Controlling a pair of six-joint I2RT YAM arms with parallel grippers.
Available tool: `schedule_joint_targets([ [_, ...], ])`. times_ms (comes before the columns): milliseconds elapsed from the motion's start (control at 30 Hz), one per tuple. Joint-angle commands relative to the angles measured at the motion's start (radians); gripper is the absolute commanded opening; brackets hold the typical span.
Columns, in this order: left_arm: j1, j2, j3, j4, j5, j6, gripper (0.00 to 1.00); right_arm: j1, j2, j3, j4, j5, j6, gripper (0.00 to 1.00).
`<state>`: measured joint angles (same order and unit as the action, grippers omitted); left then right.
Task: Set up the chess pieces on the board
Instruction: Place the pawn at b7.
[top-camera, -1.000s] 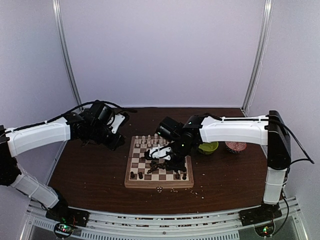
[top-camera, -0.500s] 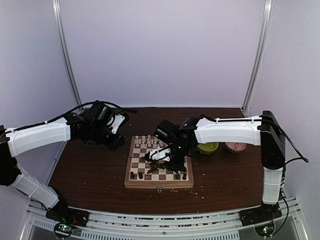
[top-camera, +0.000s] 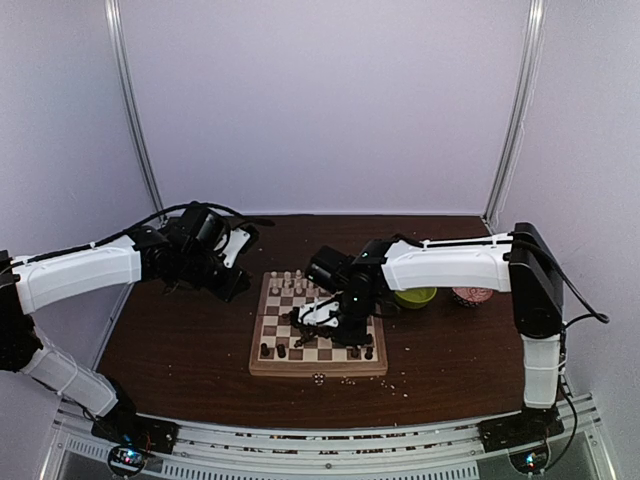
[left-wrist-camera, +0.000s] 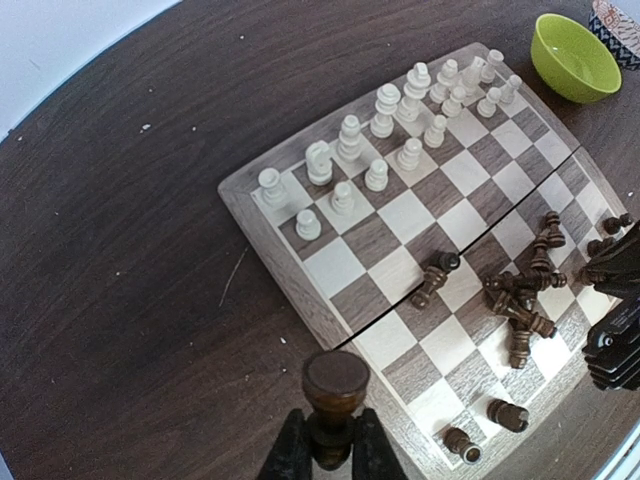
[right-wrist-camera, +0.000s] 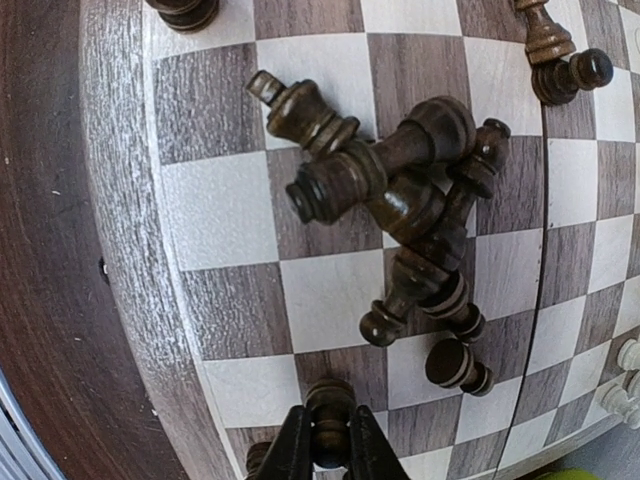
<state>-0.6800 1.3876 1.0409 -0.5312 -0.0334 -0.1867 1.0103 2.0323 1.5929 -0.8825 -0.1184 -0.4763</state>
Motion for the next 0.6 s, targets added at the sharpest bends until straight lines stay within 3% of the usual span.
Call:
schedule_joint_targets([
  [0,0.007,0.006,-0.007,0.048,0.015,-0.008,0.06,0.004,0.018,0.019,0.004,0.014,-0.003,0.18],
  [367,0.006,0.03,0.016,0.045,0.069,-0.007,0.06,-0.019,-0.085,0.042,-0.024,-0.01,-0.001,0.3],
  [567,0.006,0.078,0.074,0.016,0.251,0.005,0.06,-0.031,-0.239,0.032,0.012,-0.056,-0.085,0.31],
])
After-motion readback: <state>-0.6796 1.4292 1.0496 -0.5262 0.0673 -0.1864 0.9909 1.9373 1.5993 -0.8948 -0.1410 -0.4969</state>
